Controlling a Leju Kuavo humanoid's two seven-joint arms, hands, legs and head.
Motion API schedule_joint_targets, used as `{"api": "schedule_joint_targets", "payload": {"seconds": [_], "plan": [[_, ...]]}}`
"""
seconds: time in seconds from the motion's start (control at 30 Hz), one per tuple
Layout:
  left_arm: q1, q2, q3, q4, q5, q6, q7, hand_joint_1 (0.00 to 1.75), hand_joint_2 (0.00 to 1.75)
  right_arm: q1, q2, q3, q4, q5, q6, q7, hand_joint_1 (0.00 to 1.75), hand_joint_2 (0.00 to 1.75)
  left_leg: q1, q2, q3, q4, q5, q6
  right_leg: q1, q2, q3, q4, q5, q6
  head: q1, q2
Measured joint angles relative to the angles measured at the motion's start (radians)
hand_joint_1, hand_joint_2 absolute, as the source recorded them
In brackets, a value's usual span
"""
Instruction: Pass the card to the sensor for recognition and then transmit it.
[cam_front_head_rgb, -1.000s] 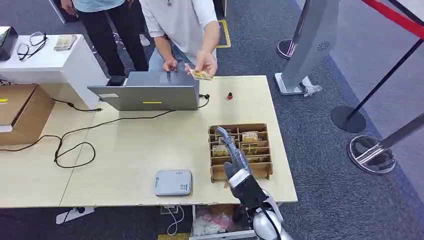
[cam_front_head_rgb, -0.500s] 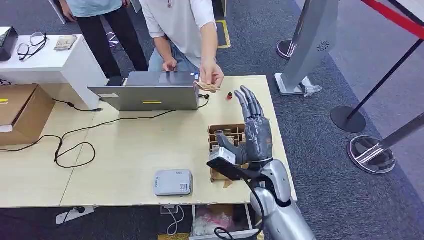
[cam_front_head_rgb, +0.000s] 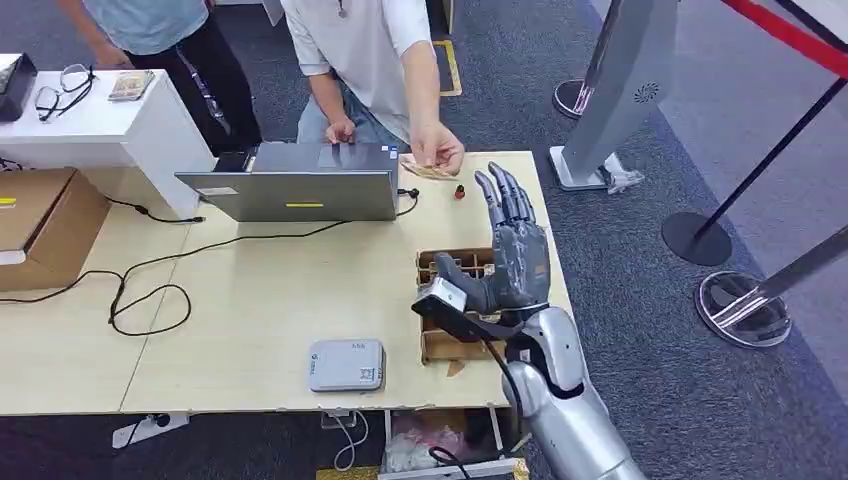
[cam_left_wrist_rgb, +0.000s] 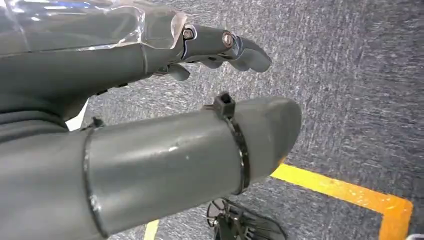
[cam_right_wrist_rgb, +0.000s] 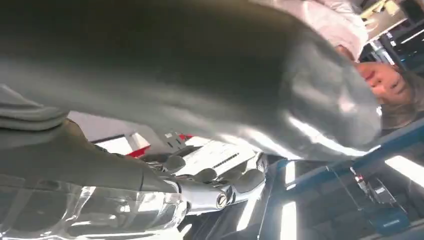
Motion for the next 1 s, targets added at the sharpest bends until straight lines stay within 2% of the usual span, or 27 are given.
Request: {"api": "schedule_joint_targets", "payload": {"seconds": [0.2, 0.47, 0.7, 1.0], "plan": [[0.000, 0.000, -0.003, 0.000, -0.016, -0.007, -0.001, 0.00, 0.00, -0.026, -0.015, -0.006, 0.032, 0.052, -0.057, 0.025, 0.00, 1.75, 0.000, 0.000, 0.000, 0.000, 0.000, 0.000, 0.000, 0.000, 0.000, 0.000, 0.000, 0.000, 0.000, 0.000], [-0.001, 0.000, -0.006, 0.000, -0.010, -0.005, -0.003, 0.00, 0.00, -0.093, -0.028, -0.012, 0.149, 0.199, -0.137, 0.105, 0.00, 1.75, 0.000, 0.000, 0.000, 0.000, 0.000, 0.000, 0.000, 0.000, 0.000, 0.000, 0.000, 0.000, 0.000, 0.000], [-0.002, 0.000, -0.006, 0.000, -0.008, -0.005, -0.011, 0.00, 0.00, -0.130, -0.029, -0.013, 0.217, 0.219, -0.139, 0.119, 0.00, 1.75, 0.000, 0.000, 0.000, 0.000, 0.000, 0.000, 0.000, 0.000, 0.000, 0.000, 0.000, 0.000, 0.000, 0.000], [-0.002, 0.000, -0.007, 0.000, -0.016, -0.005, -0.006, 0.00, 0.00, -0.137, -0.028, -0.015, 0.241, 0.222, -0.139, 0.119, 0.00, 1.75, 0.000, 0.000, 0.000, 0.000, 0.000, 0.000, 0.000, 0.000, 0.000, 0.000, 0.000, 0.000, 0.000, 0.000]]}}
